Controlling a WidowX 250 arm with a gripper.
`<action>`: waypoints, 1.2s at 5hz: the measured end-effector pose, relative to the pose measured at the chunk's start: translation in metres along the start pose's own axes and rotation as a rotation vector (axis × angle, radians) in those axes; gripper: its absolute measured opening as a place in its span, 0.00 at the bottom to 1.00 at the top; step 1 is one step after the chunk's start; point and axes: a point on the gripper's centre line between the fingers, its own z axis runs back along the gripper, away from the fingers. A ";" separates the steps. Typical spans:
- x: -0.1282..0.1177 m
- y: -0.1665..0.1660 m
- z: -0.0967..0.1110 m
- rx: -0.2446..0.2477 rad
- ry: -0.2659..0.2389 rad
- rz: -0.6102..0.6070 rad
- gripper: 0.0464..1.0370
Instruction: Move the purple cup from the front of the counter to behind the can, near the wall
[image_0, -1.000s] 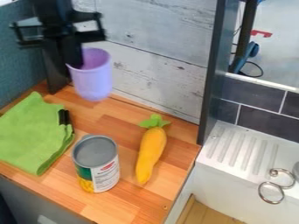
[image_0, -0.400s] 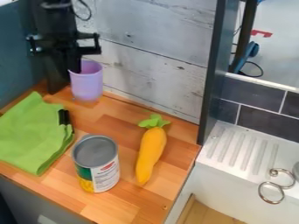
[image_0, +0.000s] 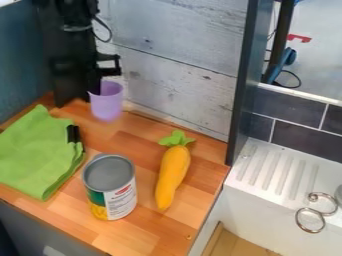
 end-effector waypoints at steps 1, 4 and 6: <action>0.013 0.002 -0.015 0.028 -0.018 0.021 0.04; 0.028 -0.025 -0.047 0.044 -0.040 -0.016 0.04; 0.022 -0.026 -0.046 0.068 -0.007 -0.025 0.09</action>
